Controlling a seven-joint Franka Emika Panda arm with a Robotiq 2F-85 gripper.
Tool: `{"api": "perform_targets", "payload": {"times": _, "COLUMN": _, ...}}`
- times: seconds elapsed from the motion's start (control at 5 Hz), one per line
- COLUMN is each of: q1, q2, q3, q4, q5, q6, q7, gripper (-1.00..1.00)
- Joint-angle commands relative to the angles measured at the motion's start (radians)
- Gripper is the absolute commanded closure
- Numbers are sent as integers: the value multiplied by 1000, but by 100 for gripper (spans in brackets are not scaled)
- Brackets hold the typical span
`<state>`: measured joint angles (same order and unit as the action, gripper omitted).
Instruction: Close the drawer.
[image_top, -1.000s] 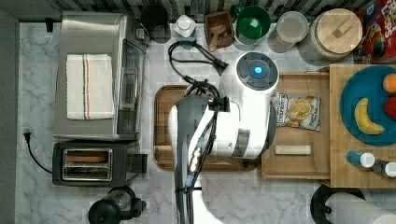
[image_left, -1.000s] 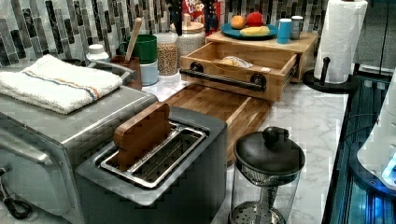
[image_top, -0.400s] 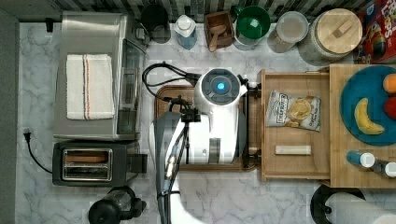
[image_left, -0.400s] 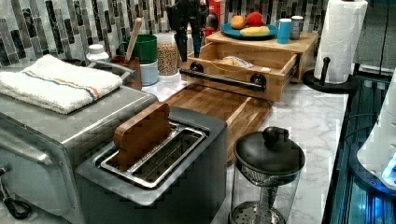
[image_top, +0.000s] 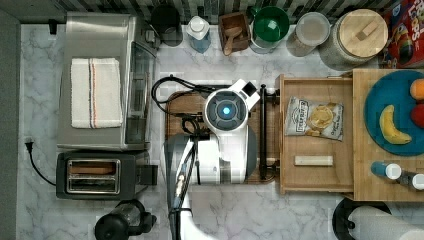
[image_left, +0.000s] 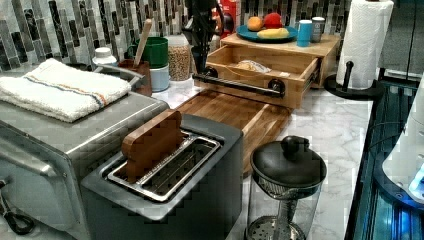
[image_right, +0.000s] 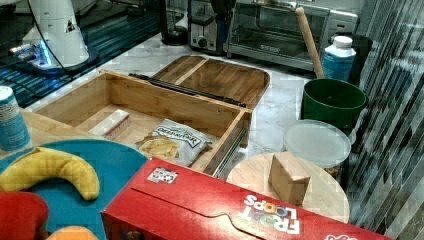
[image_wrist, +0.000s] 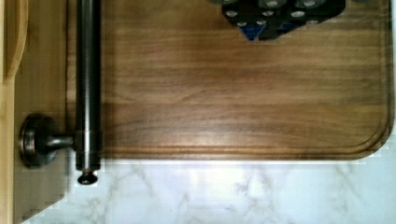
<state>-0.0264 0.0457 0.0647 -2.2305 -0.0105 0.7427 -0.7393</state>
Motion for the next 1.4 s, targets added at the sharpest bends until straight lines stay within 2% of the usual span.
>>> {"api": "perform_targets", "payload": {"times": 0.2, "q1": 0, "q2": 70, "q3": -10, "q4": -97, "q5": -102, "q6": 86, "q7": -17, "gripper": 100}}
{"api": "perform_targets", "payload": {"times": 0.6, "q1": -22, "q2": 101, "q3": -20, "q4": -129, "q5": -145, "q6": 197, "q7": -20, "gripper": 100}}
{"api": "perform_targets", "payload": {"times": 1.0, "q1": -91, "q2": 121, "q3": -61, "q4": -134, "q5": -195, "q6": 257, "q7": -167, "gripper": 100}}
{"api": "perform_targets", "payload": {"times": 1.2, "q1": -105, "q2": 134, "q3": -98, "q4": -149, "q5": -205, "q6": 330, "q7": -219, "gripper": 100}}
{"api": "perform_targets", "payload": {"times": 1.4, "q1": -148, "q2": 146, "q3": -90, "q4": -130, "q5": -157, "q6": 324, "q7": -303, "gripper": 100}}
